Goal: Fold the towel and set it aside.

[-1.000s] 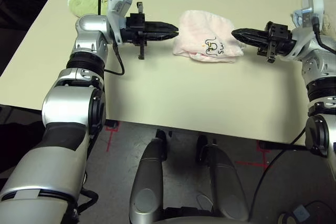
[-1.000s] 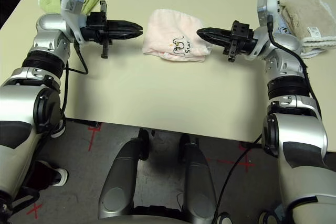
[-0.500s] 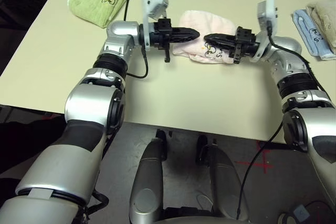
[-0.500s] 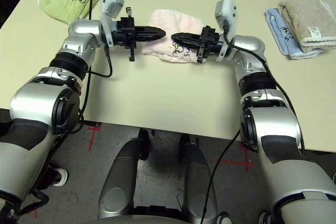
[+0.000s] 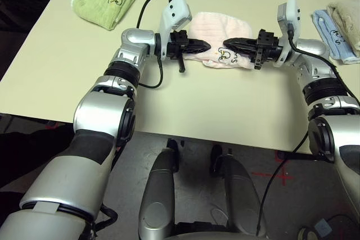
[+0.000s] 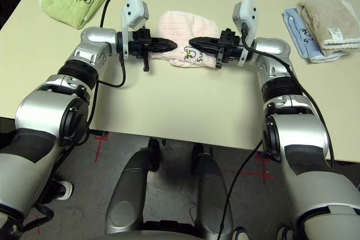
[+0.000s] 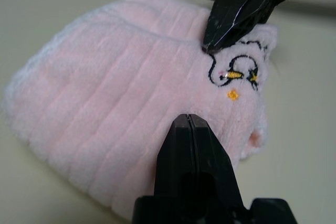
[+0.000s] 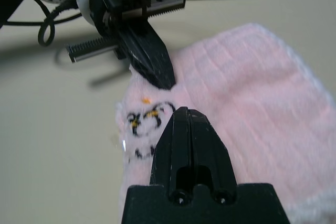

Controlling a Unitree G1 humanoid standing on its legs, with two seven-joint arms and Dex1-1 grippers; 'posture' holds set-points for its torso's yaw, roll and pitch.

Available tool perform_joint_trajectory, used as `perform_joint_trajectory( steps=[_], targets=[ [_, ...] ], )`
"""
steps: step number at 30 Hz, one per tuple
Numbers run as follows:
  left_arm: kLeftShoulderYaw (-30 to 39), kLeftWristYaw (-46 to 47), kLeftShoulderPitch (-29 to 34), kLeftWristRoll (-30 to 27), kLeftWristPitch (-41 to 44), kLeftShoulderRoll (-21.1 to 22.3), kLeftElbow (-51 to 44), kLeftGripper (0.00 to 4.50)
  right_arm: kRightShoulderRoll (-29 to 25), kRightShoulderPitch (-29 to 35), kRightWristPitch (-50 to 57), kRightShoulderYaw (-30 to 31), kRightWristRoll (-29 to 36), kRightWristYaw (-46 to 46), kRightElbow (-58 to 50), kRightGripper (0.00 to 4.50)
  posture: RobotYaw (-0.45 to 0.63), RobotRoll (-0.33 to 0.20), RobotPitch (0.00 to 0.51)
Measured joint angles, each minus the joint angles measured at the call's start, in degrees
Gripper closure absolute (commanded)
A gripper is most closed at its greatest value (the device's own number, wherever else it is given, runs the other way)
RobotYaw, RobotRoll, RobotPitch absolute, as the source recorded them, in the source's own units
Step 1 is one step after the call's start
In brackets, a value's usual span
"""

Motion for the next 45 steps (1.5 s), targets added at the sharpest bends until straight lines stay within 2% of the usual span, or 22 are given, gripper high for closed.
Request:
perform_joint_trajectory(
  steps=[20,26,30,32,36,39,45],
  targets=[
    [3.20,-1.41,0.13,-0.28,0.94,3.58,0.00,4.44,-5.78,1.82,-1.39,-0.17,-1.56,-0.26,-1.33,4.50,0.07,0.000,0.397],
    [7.03,-4.02,-4.93,-4.02,1.36,4.10,-0.41,4.44,-6.13,-1.73,2.91,-3.62,2.48,-1.22,-3.37,4.50,0.08,0.000,0.393],
    [10.76,-0.40,-7.23,-7.40,2.64,1.53,-0.58,4.44,-4.29,-5.30,2.26,-6.17,3.13,-10.41,-2.92,4.50,0.09,0.000,0.390],
    [10.70,3.82,-7.49,-7.27,2.72,-0.51,-0.57,4.44,-1.60,-5.42,0.74,-5.75,1.43,-16.76,-1.72,4.50,0.09,0.000,0.389],
    [9.71,11.39,-7.40,-5.95,4.22,-2.51,-0.27,4.44,1.67,-5.15,-0.20,-4.78,-0.75,-23.86,0.56,4.50,0.08,0.000,0.388],
    [9.71,16.09,-6.55,-5.79,5.45,-3.65,-0.23,4.44,2.90,-5.47,-0.72,-4.68,-1.57,-26.59,0.60,4.50,0.08,0.000,0.387],
    [9.49,16.94,-4.77,-5.55,5.59,-4.34,0.03,4.44,3.73,-5.80,-0.99,-4.30,-2.04,-27.86,0.62,4.50,0.07,0.000,0.387]
  ],
)
